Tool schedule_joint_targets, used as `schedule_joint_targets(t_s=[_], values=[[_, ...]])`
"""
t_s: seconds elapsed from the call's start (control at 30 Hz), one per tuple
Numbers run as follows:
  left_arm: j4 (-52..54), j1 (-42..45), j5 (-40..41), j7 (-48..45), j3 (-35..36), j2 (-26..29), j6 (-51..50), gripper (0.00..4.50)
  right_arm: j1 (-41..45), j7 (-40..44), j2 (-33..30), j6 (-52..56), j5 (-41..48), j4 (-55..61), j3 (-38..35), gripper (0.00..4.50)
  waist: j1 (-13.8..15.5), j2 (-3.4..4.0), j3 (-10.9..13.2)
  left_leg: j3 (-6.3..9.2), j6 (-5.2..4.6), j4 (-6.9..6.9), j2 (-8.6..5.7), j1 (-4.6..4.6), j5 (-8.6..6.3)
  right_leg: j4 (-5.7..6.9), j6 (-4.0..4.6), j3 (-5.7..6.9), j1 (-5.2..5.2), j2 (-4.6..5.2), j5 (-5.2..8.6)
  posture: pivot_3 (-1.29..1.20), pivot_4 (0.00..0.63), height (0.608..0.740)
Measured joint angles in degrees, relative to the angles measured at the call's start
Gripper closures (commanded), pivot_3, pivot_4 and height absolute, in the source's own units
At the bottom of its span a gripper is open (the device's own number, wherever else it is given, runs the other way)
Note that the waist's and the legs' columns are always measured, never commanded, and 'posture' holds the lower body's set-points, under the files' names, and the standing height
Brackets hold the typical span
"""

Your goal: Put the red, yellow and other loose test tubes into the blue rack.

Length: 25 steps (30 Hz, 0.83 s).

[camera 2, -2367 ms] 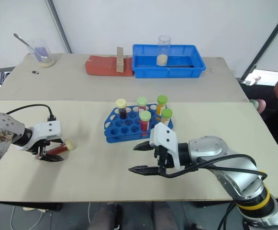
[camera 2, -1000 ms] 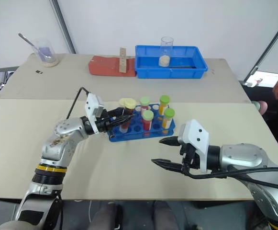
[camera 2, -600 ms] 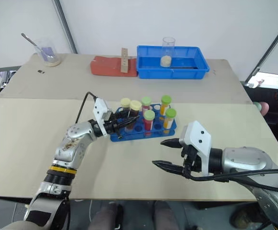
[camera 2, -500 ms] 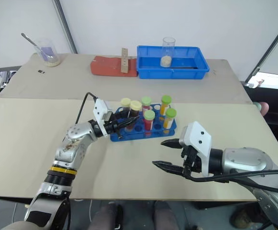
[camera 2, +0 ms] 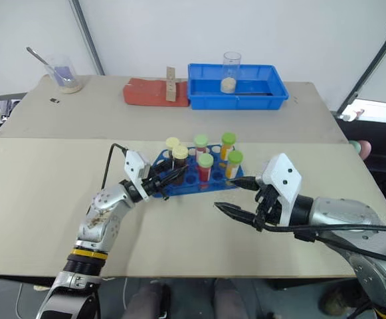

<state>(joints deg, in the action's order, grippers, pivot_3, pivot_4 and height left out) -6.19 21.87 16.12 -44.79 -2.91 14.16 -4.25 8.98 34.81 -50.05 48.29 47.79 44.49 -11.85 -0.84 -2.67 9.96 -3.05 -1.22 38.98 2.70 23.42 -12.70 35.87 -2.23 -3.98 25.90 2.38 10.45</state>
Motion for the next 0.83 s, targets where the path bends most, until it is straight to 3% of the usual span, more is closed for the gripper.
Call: schedule_joint_targets(t_s=[0.07,0.1,0.3,0.5,0.83], values=[[0.9,-1.0,-0.1,-0.8,-0.1,1.9,-1.0,0.3,0.4,0.2,0.0,-0.5,-1.0,-0.6,0.1,1.07,-0.1,0.0,0.0,0.01,0.0,-0.01,0.02,0.02,0.0,0.01,0.01,0.01,0.04,-0.02,0.01,0.0,0.15,0.74],[2.0,-1.4,-0.1,-0.9,0.0,3.3,-1.4,0.03,0.7,0.5,0.0,-0.9,-1.6,-1.0,0.4,1.07,-0.1,0.0,0.0,0.0,0.0,-0.02,0.02,0.01,0.0,0.02,0.02,0.0,0.04,-0.02,0.01,0.0,0.15,0.74],[15.1,-7.3,1.1,-2.8,3.3,16.4,-9.5,0.03,1.2,6.5,-1.6,-6.3,-5.9,-5.4,1.4,1.07,-0.2,0.01,0.0,-0.06,0.0,-0.1,0.06,0.0,0.0,0.0,0.16,0.0,0.1,-0.01,0.11,0.0,0.15,0.74],[26.9,-17.0,3.6,-6.2,9.0,29.3,-17.8,0.03,-1.2,16.8,-5.0,-14.7,-9.3,-11.9,-3.3,1.07,0.0,0.0,0.0,-0.17,0.01,-0.17,0.09,-0.03,-0.01,-0.05,0.47,0.02,0.15,0.07,0.31,0.0,0.15,0.74],[31.2,-19.3,6.7,-5.5,13.9,30.9,-21.3,0.03,-3.6,24.0,-5.8,-21.0,-12.7,-17.8,-8.7,1.07,0.1,0.01,0.0,-0.22,0.02,-0.18,0.11,-0.09,-0.01,-0.02,0.48,0.04,0.17,0.06,0.32,0.0,0.15,0.74]])
